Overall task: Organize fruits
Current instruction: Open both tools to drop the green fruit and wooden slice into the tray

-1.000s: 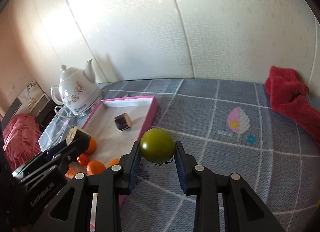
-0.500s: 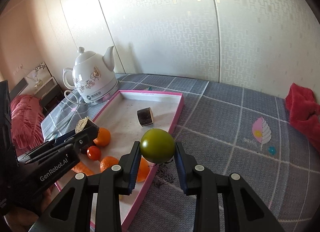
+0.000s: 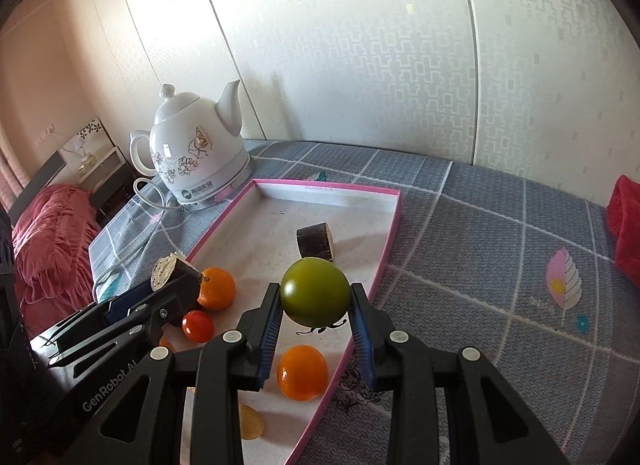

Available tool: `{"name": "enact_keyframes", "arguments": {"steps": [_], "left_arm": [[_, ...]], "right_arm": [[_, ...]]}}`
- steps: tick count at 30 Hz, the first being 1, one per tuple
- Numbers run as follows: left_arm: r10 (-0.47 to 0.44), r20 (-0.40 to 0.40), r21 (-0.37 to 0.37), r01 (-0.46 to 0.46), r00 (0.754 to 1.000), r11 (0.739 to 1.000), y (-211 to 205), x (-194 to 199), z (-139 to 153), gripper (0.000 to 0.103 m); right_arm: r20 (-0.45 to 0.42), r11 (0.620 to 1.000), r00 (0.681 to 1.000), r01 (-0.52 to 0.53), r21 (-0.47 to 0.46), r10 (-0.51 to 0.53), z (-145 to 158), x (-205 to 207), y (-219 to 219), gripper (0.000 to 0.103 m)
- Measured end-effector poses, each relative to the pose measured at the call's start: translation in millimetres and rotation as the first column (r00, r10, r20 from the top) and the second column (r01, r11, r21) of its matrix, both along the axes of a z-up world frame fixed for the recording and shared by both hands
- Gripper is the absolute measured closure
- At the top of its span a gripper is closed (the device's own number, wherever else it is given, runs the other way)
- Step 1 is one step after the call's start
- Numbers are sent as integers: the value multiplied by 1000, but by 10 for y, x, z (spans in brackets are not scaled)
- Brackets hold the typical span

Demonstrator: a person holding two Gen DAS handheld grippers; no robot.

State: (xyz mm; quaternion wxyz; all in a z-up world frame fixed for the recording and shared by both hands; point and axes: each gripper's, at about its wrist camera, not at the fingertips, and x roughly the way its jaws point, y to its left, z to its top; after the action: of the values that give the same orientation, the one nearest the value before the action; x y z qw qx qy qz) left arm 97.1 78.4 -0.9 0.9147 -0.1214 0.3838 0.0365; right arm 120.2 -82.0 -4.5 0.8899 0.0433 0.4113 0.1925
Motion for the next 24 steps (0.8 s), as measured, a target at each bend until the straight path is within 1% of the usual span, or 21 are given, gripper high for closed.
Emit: {"name": "enact_keyframes", "arguments": {"steps": [2,7,10,14,16,18,22,24], "left_arm": [[8,-8,-17,-8,1000,1000,38,17,-19,70],[-3,-27,-105,0,1000,995,102,74,-74,71],[-6,-43,-132,0,999,991,115,113,-124,70],[-12,-74,-180,-1,997,984,143,159,-196,70],[-16,-70,-184,3,997,983,127,166,-199,70],[-20,-66,-185,8,998,983,107,174,-196,70],[1,-58,-203,-13,998,979,154,168,-184,69],[31,-51,-181,-40,998,983,190,139,-160,68]], "right_arm": [[-7,1000,1000,-3,4,3,-20,21,14,69],[-18,999,999,-29,18,29,-59,84,91,69],[-36,998,998,-58,28,59,-121,132,153,69],[-66,997,995,-79,2,79,-230,154,217,68],[-67,997,995,-78,-1,78,-234,141,210,65],[-62,997,995,-74,-9,73,-228,127,190,65],[-65,999,997,-46,-10,46,-211,99,102,65],[-58,1000,998,-21,-18,20,-186,82,36,65]]}}
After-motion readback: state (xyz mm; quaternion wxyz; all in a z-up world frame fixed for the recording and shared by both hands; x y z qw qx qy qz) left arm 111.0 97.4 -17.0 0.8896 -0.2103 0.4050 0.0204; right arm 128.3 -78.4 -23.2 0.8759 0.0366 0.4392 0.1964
